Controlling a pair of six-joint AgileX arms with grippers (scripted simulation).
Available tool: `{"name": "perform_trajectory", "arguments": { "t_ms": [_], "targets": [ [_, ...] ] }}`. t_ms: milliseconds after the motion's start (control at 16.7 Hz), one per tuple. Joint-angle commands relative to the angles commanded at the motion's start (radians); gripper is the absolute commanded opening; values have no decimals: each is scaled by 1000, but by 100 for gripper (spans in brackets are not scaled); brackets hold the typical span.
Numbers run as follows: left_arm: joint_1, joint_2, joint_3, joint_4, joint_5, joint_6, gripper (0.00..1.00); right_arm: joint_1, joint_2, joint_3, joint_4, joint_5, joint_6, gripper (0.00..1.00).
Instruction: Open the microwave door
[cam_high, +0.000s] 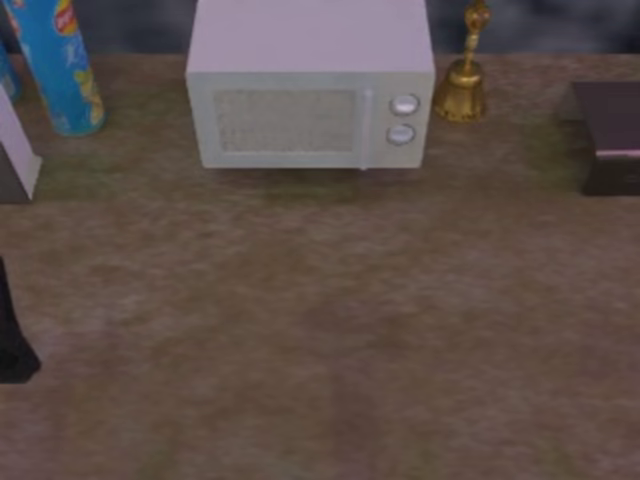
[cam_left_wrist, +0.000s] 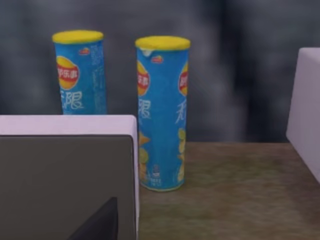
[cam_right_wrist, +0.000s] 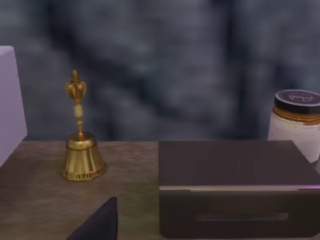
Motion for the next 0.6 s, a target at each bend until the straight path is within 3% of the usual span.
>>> {"name": "perform_trajectory", "arguments": {
  "t_ms": [300,600],
  "targets": [
    [-20,45,56,-23,-3,-16,100,0,0,0,0,0,0,100],
    [-105,284,324,-150,-29,-87,100,0,0,0,0,0,0,100]
  ]
}}
